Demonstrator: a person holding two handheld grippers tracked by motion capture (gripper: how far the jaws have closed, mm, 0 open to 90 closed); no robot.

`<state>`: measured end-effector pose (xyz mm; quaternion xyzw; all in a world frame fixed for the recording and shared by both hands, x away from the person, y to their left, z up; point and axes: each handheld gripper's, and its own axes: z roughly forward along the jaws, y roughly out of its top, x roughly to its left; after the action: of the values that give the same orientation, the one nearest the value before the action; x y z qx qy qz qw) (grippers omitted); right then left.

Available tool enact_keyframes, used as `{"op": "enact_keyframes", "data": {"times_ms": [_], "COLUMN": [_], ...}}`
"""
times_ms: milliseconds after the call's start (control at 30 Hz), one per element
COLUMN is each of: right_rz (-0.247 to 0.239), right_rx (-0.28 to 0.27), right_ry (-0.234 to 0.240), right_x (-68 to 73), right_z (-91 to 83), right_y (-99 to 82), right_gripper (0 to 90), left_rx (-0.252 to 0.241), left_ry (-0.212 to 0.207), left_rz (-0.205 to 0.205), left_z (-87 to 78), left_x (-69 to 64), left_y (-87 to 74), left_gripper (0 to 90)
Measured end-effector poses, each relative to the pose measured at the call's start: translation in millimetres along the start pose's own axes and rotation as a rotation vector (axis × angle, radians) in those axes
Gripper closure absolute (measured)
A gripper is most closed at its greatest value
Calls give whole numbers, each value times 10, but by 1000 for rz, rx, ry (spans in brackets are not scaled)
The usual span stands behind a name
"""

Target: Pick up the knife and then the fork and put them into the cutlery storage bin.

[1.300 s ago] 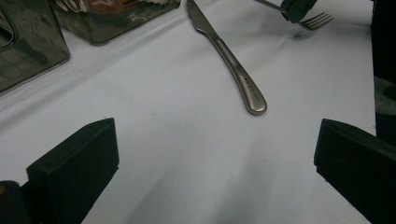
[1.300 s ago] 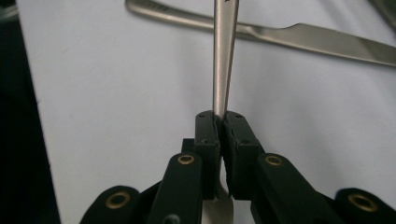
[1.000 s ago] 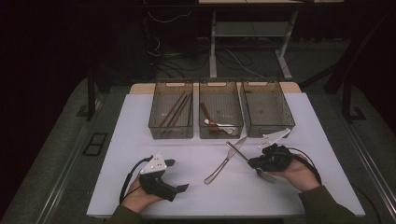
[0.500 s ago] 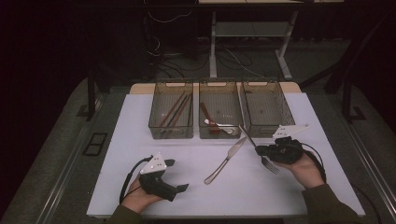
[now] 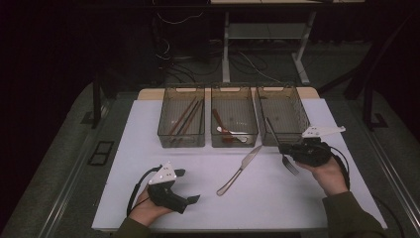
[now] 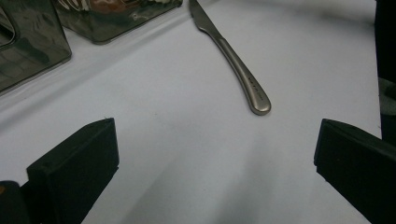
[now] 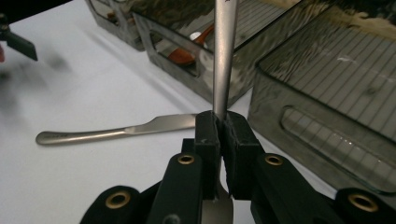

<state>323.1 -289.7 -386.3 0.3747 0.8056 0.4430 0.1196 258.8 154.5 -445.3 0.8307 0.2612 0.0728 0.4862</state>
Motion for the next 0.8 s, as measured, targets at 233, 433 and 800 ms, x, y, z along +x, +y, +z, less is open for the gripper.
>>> {"op": "enact_keyframes", "data": {"times_ms": [233, 433, 800], "right_rz": [11, 20, 52], "right_rx": [-33, -68, -141], "right_ry": [-20, -42, -105], "right_x": [-64, -118, -321], "right_z": [-33, -74, -148], "right_y": [59, 121, 303], "right_gripper": [839, 840, 840], "left_rx": [1, 1, -7], "left_ry": [1, 3, 5], "left_rz": [-2, -3, -7], "left_z": [4, 5, -6], "left_x": [3, 6, 17], "left_y": [-2, -2, -5], "left_gripper": [0, 0, 0]}}
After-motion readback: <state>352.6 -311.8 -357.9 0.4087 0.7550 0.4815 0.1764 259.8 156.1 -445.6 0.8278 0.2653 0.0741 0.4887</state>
